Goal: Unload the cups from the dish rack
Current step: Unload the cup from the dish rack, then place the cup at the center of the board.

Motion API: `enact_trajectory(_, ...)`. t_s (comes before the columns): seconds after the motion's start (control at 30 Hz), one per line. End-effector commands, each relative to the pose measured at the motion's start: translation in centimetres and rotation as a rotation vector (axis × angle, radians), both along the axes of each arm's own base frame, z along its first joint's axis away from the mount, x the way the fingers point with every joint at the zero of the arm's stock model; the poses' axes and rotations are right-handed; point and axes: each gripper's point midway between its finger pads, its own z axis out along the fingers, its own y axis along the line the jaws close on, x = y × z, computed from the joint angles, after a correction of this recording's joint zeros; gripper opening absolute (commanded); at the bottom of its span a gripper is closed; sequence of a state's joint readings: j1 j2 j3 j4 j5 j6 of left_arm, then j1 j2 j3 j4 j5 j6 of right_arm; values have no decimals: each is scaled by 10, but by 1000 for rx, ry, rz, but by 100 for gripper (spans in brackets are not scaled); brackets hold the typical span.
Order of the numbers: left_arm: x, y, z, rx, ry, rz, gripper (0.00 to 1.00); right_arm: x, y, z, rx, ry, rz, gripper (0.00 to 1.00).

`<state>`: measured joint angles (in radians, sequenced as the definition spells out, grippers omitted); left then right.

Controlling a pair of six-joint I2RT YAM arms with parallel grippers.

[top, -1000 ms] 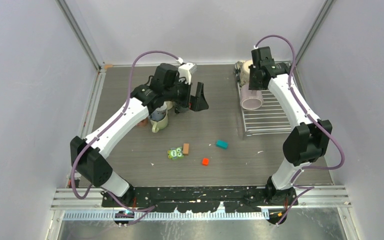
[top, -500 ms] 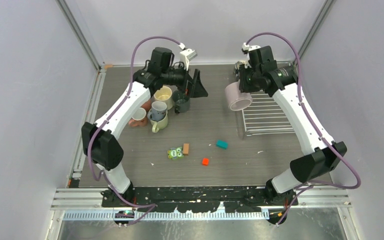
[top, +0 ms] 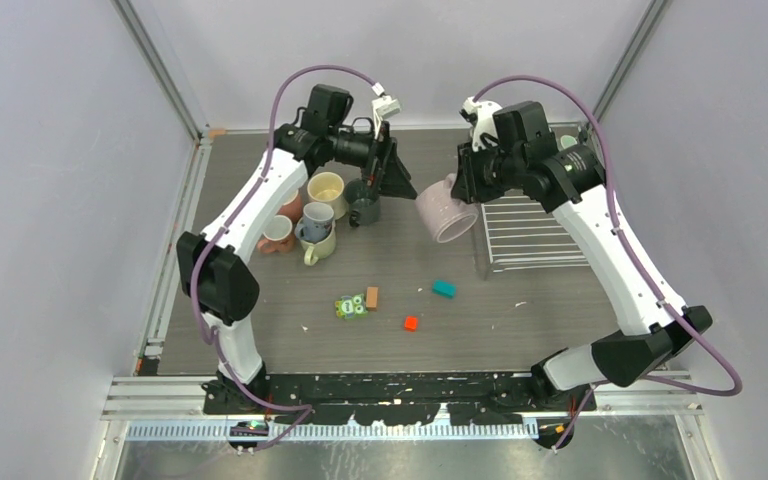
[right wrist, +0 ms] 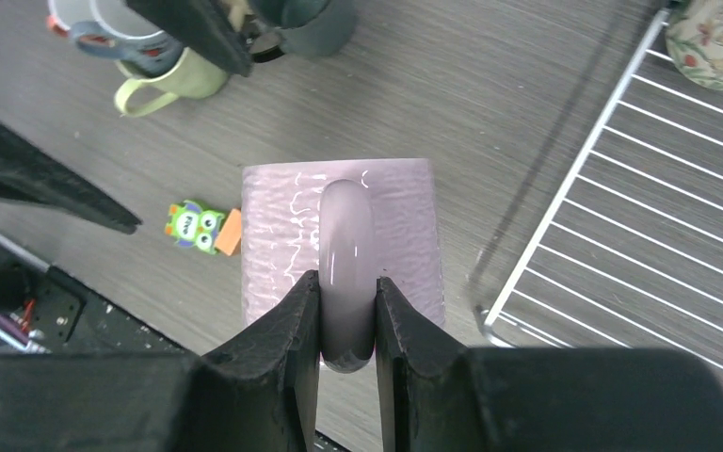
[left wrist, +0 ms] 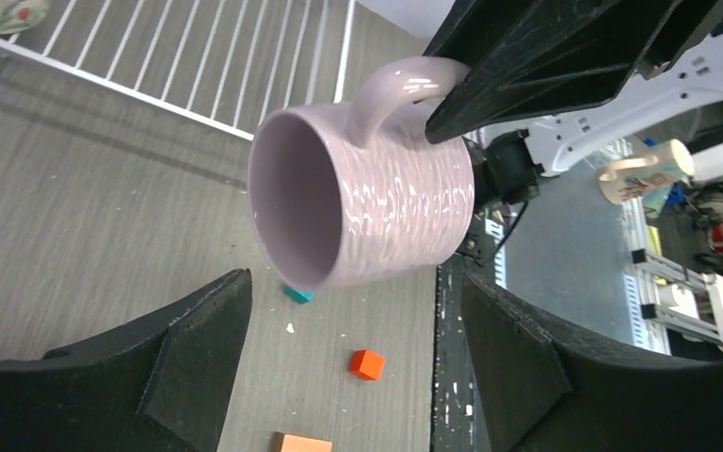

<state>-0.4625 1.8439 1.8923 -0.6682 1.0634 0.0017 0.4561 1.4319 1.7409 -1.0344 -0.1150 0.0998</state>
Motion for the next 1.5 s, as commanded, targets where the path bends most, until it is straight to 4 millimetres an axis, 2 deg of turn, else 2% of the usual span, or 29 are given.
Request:
enact_trajectory(0.0, -20, -2, 16, -83, 17, -119, 82, -15, 16, 59, 129, -154, 99, 1)
enact_trajectory(0.23, -35, -10, 13, -119, 87, -185, 77, -24, 24, 68, 165, -166, 158, 1)
enact_trajectory(0.5, -50, -15, 12, -129, 117, -239, 67, -28, 32, 72, 186, -172, 217, 1)
enact_trajectory(0.67, -57, -15, 10, -152, 149, -266, 56, -31, 35, 77, 197, -189, 249, 1)
enact_trajectory(0.77, -63, -13, 16, -181, 162, -290, 48, -31, 37, 78, 201, -194, 259, 1)
enact_trajectory(0.97, -70, -13, 25, -235, 217, -324, 39, -32, 44, 82, 226, -222, 310, 1)
enact_trajectory(1.13, -73, -12, 36, -287, 230, -356, 38, -25, 47, 82, 228, -260, 314, 1)
enact_trajectory(1.47, -85, -14, 43, -297, 223, -383, 23, -2, 54, 75, 246, -294, 305, 1)
